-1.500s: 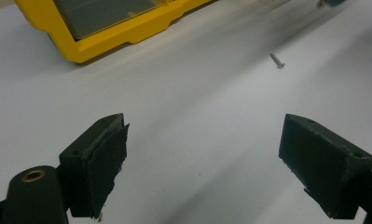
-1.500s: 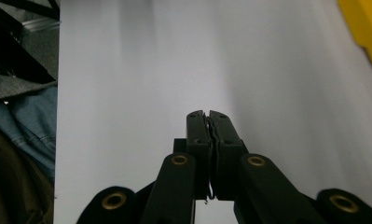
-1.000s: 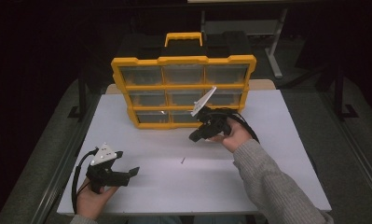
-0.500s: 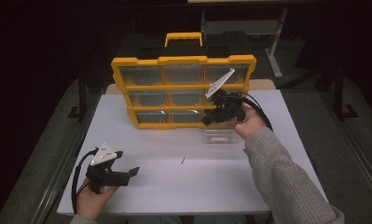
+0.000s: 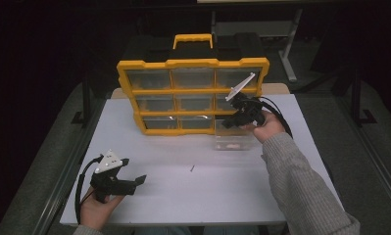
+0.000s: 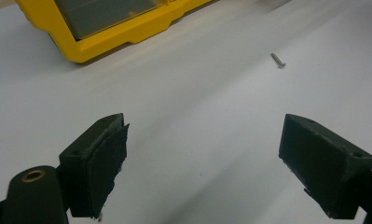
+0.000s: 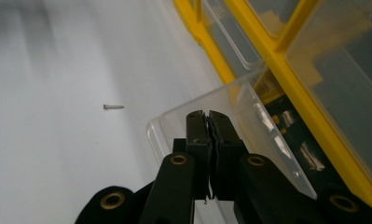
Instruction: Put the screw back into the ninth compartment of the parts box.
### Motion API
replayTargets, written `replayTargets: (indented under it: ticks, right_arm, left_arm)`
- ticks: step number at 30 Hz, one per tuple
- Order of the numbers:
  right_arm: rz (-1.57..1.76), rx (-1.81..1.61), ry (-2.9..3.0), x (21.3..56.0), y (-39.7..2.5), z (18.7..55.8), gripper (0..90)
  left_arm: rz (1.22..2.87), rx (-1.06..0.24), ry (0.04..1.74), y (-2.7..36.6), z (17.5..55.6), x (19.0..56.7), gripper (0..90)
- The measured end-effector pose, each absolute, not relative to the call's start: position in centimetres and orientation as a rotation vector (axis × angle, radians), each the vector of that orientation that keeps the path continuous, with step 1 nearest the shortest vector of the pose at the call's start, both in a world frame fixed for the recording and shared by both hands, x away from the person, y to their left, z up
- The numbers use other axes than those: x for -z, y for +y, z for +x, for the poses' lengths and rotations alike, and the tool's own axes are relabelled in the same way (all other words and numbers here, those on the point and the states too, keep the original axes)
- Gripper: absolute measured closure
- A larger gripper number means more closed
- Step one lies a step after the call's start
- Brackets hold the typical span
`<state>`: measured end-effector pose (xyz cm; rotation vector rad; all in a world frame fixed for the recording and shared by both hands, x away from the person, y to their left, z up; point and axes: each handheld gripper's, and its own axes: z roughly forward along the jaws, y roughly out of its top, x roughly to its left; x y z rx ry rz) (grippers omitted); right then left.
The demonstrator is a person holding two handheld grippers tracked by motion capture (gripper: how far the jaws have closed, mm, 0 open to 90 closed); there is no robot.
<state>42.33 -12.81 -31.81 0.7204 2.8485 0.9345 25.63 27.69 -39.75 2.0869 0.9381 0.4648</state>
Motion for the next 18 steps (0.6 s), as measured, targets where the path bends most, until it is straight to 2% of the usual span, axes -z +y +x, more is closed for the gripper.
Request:
replayTargets:
  ticks: [13,18]
  right_arm:
    - [0.759,-0.901,2.859,33.8,-12.9,42.8,86.1]
    - [0.779,-0.901,2.853,33.8,-13.0,42.7,82.5]
  left_arm:
    - [2.086,-0.464,0.941,27.7,25.6,39.7,14.7]
    - [2.083,-0.465,0.941,27.7,25.6,39.7,14.6]
